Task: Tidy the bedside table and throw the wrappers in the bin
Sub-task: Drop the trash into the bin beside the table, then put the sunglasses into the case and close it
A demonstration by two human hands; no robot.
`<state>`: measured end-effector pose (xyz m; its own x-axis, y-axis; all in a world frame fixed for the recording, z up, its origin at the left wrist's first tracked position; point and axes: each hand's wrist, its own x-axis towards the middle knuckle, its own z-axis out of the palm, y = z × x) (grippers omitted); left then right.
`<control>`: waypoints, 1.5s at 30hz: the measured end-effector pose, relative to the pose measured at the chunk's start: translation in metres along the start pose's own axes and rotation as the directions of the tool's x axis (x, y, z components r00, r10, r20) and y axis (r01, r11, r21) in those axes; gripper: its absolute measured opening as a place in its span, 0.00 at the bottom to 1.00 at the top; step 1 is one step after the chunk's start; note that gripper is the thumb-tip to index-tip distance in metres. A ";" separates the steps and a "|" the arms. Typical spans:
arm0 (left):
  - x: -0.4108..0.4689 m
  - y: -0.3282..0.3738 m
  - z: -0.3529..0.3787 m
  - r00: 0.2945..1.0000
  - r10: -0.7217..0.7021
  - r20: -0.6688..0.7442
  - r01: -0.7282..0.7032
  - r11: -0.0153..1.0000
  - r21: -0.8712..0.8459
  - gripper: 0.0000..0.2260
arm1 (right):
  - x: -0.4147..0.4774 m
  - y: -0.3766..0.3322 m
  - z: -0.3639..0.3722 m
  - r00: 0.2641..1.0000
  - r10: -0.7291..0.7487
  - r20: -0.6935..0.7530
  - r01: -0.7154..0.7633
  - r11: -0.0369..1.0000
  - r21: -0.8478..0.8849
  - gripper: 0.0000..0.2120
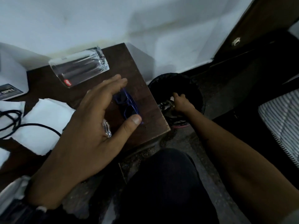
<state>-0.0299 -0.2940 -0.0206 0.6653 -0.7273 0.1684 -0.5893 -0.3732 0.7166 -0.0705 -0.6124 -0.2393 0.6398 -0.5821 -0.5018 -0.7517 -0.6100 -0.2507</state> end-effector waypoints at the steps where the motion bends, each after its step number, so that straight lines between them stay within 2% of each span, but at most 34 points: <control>1: -0.002 -0.002 -0.002 1.000 -0.004 -0.004 0.004 1.000 0.012 0.30 | -0.005 0.000 -0.005 0.999 -0.018 -0.027 0.018 1.000 0.009 0.36; 8: -0.013 -0.008 -0.030 0.996 0.025 -0.080 -0.022 0.999 0.041 0.26 | -0.057 -0.016 -0.061 0.958 -0.100 -0.269 0.136 0.983 0.119 0.32; 11: -0.020 -0.011 -0.047 0.994 0.053 -0.095 -0.048 0.997 0.053 0.25 | -0.086 -0.037 -0.078 0.906 -0.157 -0.394 0.240 0.955 0.172 0.24; 13: -0.027 -0.012 -0.063 0.990 0.054 -0.128 -0.048 0.998 0.050 0.23 | -0.108 -0.056 -0.087 0.869 -0.161 -0.468 0.288 0.933 0.215 0.23; 16: -0.039 -0.019 -0.090 0.975 0.031 -0.222 -0.014 0.997 0.079 0.21 | -0.137 -0.095 -0.100 0.845 -0.162 -0.509 0.356 0.882 0.310 0.24; 18: -0.051 -0.027 -0.111 0.949 -0.008 -0.315 0.038 0.995 0.089 0.19 | -0.159 -0.132 -0.108 0.801 -0.222 -0.557 0.472 0.805 0.359 0.20; 21: -0.071 -0.045 -0.141 0.848 -0.130 -0.513 0.166 0.986 0.025 0.13 | -0.192 -0.196 -0.113 0.712 -0.348 -0.610 0.637 0.685 0.353 0.17; 24: -0.098 -0.076 -0.170 0.751 -0.282 -0.597 0.289 0.953 -0.087 0.13 | -0.220 -0.260 -0.098 0.661 -0.508 -0.552 0.737 0.575 0.355 0.18; 30: -0.144 -0.110 -0.216 0.684 -0.432 -0.588 0.506 0.861 -0.044 0.16 | -0.256 -0.366 -0.055 0.519 -0.767 -0.377 0.855 0.459 0.243 0.18; 34: -0.163 -0.128 -0.228 0.675 -0.548 -0.493 0.611 0.790 -0.041 0.20 | -0.261 -0.425 -0.025 0.417 -0.875 -0.247 0.909 0.400 0.117 0.15; 36: -0.169 -0.132 -0.232 0.656 -0.564 -0.502 0.626 0.778 -0.054 0.21 | -0.260 -0.452 -0.011 0.346 -0.925 -0.157 0.938 0.347 0.018 0.15; 39: -0.178 -0.139 -0.243 0.571 -0.579 -0.582 0.641 0.757 -0.125 0.19 | -0.259 -0.495 0.010 0.251 -0.968 0.006 0.947 0.245 -0.209 0.18; 42: -0.186 -0.150 -0.253 0.467 -0.628 -0.622 0.631 0.730 -0.263 0.16 | -0.257 -0.533 0.030 0.212 -0.965 0.153 0.931 0.152 -0.332 0.25; 45: -0.193 -0.160 -0.260 0.398 -0.681 -0.615 0.612 0.696 -0.375 0.17 | -0.250 -0.561 0.047 0.240 -0.939 0.245 0.889 0.111 -0.445 0.33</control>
<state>0.0550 0.0561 0.0078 0.9479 0.3185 -0.0048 0.1685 -0.4888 0.8559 0.1834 -0.0991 -0.0118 0.8205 0.5648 -0.0885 0.5561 -0.8244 -0.1055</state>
